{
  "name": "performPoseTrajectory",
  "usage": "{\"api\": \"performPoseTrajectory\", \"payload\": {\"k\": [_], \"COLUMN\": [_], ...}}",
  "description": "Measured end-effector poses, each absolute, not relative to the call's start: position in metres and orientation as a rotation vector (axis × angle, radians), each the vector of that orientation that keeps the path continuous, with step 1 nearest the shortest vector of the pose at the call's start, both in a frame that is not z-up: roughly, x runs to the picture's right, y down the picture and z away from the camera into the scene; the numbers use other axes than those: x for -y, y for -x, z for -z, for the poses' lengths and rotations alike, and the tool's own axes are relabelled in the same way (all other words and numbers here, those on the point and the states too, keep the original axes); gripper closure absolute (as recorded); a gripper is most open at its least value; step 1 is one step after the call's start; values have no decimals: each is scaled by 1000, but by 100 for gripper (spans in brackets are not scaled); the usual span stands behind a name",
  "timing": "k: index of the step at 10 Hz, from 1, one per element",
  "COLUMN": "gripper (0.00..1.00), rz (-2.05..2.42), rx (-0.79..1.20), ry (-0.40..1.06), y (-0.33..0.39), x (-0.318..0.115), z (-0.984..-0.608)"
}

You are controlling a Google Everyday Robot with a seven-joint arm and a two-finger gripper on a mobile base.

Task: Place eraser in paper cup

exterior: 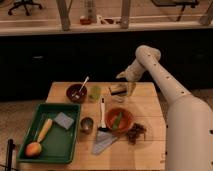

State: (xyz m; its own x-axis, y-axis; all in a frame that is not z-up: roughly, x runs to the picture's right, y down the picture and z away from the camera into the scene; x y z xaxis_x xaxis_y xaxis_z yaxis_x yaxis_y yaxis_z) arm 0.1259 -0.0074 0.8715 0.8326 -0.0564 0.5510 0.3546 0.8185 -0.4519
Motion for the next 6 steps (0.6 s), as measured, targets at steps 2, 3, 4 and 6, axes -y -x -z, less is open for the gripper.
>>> {"api": "performPoseTrajectory", "payload": {"k": [2,3,4,6], "gripper": [20,20,20,20], "rz": [238,239,240,241], "rx": [553,553,553,554], "ry": [570,568,565,556], "y": [-126,-129,-131,-133], "x": [9,10,10,13], "z": [-870,-869,-868,-867]}}
